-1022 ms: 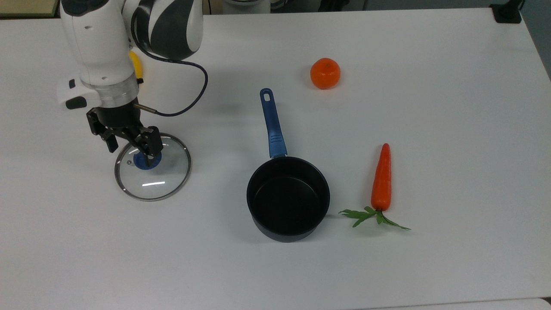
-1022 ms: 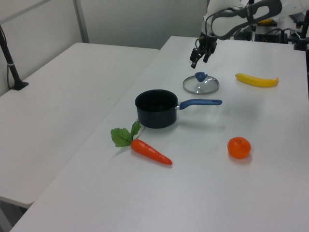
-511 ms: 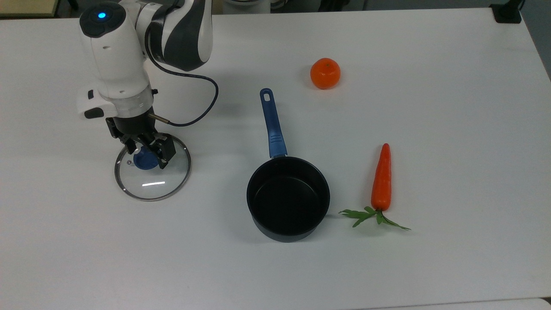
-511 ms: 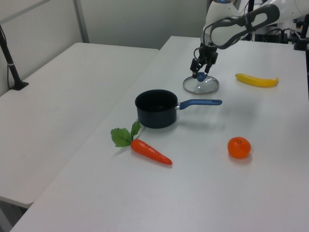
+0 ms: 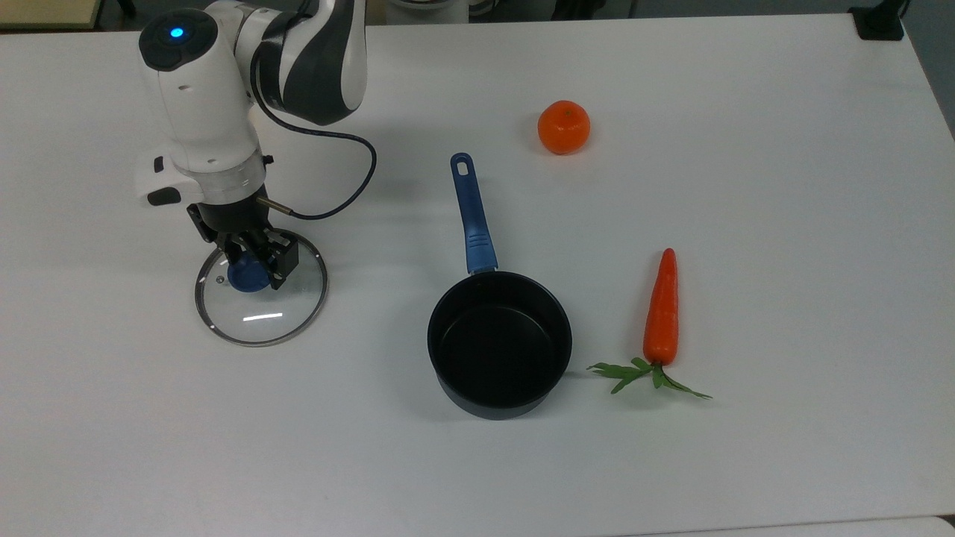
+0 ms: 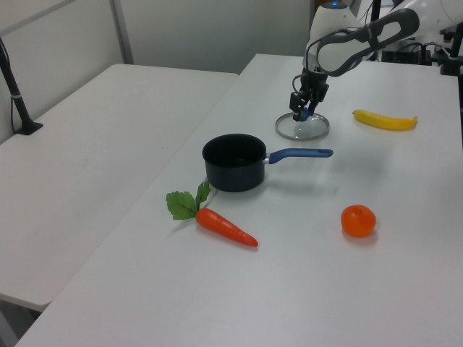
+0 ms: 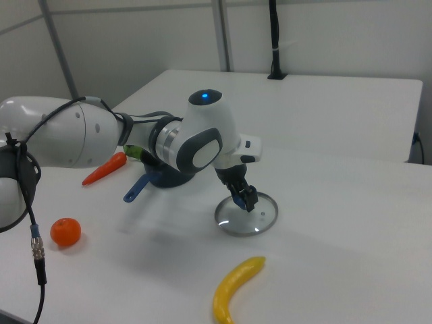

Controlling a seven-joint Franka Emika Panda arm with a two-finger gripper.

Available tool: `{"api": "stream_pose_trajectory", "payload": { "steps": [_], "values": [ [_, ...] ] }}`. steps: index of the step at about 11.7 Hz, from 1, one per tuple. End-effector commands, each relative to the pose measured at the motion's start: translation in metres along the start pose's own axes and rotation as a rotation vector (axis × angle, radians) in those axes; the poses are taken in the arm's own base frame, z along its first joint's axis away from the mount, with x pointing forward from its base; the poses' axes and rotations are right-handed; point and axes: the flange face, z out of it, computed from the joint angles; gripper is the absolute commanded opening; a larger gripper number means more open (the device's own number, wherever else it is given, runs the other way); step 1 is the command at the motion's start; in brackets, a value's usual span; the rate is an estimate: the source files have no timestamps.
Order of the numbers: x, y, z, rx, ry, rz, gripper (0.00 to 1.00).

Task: Close lid
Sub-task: 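Close the gripper on the blue knob of the glass lid, then lift the lid by its knob and carry it over the black saucepan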

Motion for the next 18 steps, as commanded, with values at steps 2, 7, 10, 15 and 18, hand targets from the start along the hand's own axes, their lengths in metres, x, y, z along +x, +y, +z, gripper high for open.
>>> {"api": "stream_pose_trajectory", "payload": {
  "steps": [2, 7, 10, 15, 18],
  "values": [
    [0.001, 0.001, -0.01, 0.014, 0.032, 0.023, 0.54],
    [0.007, 0.004, -0.065, 0.032, 0.05, 0.022, 0.31],
    [0.011, 0.004, -0.125, 0.031, 0.005, 0.011, 0.31],
    [0.005, -0.06, -0.152, 0.032, -0.005, -0.071, 0.31],
    [-0.012, -0.13, -0.148, 0.042, 0.006, -0.166, 0.31]
  ]
}}
